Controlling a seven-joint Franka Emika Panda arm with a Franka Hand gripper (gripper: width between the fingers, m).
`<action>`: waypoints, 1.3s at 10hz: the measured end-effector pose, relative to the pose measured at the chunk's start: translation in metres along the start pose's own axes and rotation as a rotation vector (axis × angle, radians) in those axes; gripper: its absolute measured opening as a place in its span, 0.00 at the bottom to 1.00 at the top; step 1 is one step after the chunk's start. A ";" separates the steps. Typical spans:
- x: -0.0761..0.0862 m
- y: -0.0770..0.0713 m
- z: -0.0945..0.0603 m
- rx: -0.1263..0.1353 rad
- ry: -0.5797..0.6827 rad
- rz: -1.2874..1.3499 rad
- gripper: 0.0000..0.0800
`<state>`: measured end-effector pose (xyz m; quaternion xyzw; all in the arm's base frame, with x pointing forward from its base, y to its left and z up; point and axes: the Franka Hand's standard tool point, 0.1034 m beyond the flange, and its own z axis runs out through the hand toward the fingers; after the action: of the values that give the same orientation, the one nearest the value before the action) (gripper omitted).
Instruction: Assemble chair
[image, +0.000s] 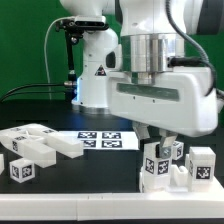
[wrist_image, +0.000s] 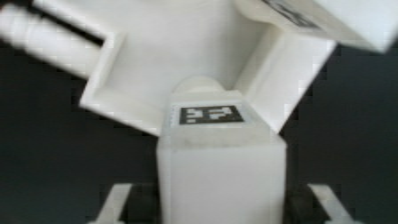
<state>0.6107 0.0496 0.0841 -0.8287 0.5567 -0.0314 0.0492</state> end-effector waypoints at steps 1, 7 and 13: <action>0.000 0.001 0.000 0.009 -0.008 0.190 0.36; 0.004 -0.001 -0.003 0.004 -0.021 -0.039 0.76; 0.002 -0.001 0.001 0.017 -0.001 -0.818 0.81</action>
Offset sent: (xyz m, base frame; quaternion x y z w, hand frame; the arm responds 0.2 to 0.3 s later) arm 0.0000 0.0000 0.0000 0.0000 0.0000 0.1938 0.9810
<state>0.6126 0.0478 0.0831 -0.9813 0.1807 -0.0529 0.0398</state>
